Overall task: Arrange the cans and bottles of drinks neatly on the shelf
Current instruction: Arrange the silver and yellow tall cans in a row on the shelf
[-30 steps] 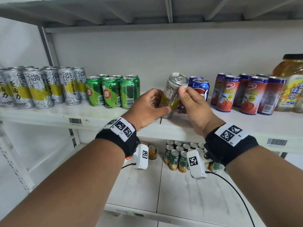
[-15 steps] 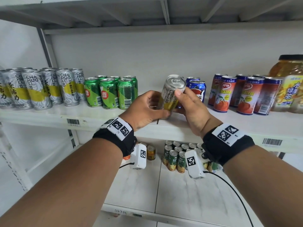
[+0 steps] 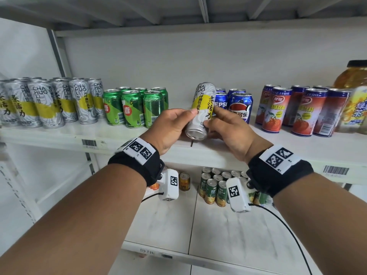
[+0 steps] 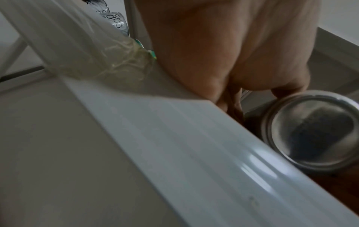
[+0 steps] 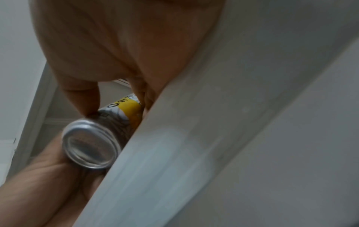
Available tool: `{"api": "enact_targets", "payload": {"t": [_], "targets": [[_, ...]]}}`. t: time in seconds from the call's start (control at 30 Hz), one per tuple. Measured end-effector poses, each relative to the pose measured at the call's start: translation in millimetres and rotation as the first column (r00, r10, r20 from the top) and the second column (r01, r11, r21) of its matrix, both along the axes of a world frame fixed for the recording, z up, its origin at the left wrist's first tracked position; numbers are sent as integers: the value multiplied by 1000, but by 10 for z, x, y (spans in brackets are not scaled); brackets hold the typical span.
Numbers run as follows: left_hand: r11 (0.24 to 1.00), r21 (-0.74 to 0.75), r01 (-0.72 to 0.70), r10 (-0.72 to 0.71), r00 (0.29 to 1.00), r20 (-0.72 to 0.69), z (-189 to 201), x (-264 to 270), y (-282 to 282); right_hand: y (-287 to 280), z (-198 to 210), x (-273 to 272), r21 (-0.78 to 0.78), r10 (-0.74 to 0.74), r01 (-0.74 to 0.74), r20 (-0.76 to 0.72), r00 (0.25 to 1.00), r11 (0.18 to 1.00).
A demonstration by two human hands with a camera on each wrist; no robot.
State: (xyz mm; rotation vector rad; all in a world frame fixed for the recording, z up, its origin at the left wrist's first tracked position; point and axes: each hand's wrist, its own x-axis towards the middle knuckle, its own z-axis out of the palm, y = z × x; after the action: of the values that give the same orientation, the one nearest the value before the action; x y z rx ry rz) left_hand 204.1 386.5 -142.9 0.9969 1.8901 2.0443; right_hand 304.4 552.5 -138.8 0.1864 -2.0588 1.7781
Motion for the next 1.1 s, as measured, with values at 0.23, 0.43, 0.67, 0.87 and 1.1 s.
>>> {"api": "enact_targets", "payload": {"t": [0.23, 0.43, 0.67, 0.87, 1.1], "targets": [[998, -67, 0, -3, 999, -40, -4, 15, 22, 53, -54, -2, 111, -24, 30, -56, 998, 993], [1000, 1, 30, -30, 999, 35, 10, 4, 16, 45, -45, 10, 89, -62, 64, -26, 998, 994], [1000, 2, -10, 10, 1000, 3, 1, -83, 3, -39, 8, 107, 41, 28, -29, 39, 999, 999], [1000, -9, 19, -19, 1000, 6, -1, -92, 25, 10, -11, 87, 64, 24, -26, 35, 999, 998], [997, 58, 42, -44, 998, 47, -40, -108, 21, 62, -79, 3, 33, 45, -45, -7, 999, 998]]}}
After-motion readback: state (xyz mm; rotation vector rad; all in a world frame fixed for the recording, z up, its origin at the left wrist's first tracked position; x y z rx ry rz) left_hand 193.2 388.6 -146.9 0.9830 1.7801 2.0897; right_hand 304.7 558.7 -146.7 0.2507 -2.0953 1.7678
